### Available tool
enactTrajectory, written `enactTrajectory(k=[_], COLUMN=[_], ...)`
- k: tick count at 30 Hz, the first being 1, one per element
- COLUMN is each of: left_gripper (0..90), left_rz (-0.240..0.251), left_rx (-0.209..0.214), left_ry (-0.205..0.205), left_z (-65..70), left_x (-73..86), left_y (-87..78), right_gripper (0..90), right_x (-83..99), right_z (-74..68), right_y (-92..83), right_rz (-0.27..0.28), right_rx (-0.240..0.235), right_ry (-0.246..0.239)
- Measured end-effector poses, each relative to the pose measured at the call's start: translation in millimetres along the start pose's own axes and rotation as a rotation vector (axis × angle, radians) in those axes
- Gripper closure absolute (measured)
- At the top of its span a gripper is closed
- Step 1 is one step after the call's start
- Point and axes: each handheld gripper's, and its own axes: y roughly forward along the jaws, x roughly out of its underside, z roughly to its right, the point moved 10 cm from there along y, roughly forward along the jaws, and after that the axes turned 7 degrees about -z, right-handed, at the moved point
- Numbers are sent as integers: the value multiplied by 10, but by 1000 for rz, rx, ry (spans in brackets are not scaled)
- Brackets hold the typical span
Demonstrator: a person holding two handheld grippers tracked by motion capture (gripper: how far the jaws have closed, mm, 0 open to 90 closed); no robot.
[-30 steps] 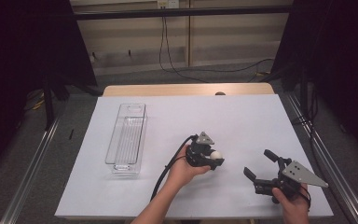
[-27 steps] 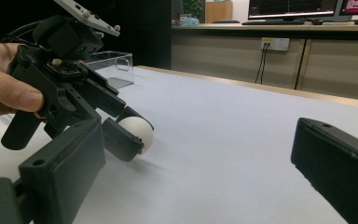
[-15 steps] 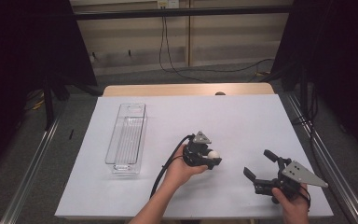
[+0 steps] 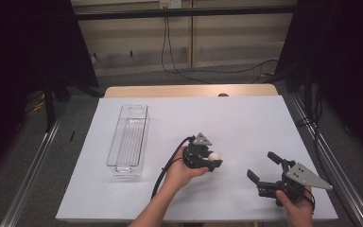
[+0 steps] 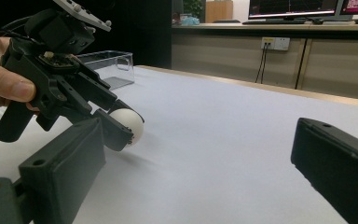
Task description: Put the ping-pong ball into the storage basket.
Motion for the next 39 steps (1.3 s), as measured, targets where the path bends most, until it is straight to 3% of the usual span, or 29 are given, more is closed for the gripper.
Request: enactTrajectory(k=[12,16,21,39], left_gripper=[512,512,512,512], left_rz=[6,-10,8,-3], left_rx=[13,-3,9,-8], left_ry=[-18,-16,-29,-40], left_z=[-13,-37,-31,-101], left_x=[23,40,36,98], left_y=[-34,-57,-52,-125], right_gripper=[25,26,26,26], right_x=[-4,-3,-5,-4], right_z=[7,9,6,8], right_y=[-3,-2,-6,-7], right_rz=[3,3,4,3], right_rx=[5,6,4,5], right_ry=[5,4,5,4])
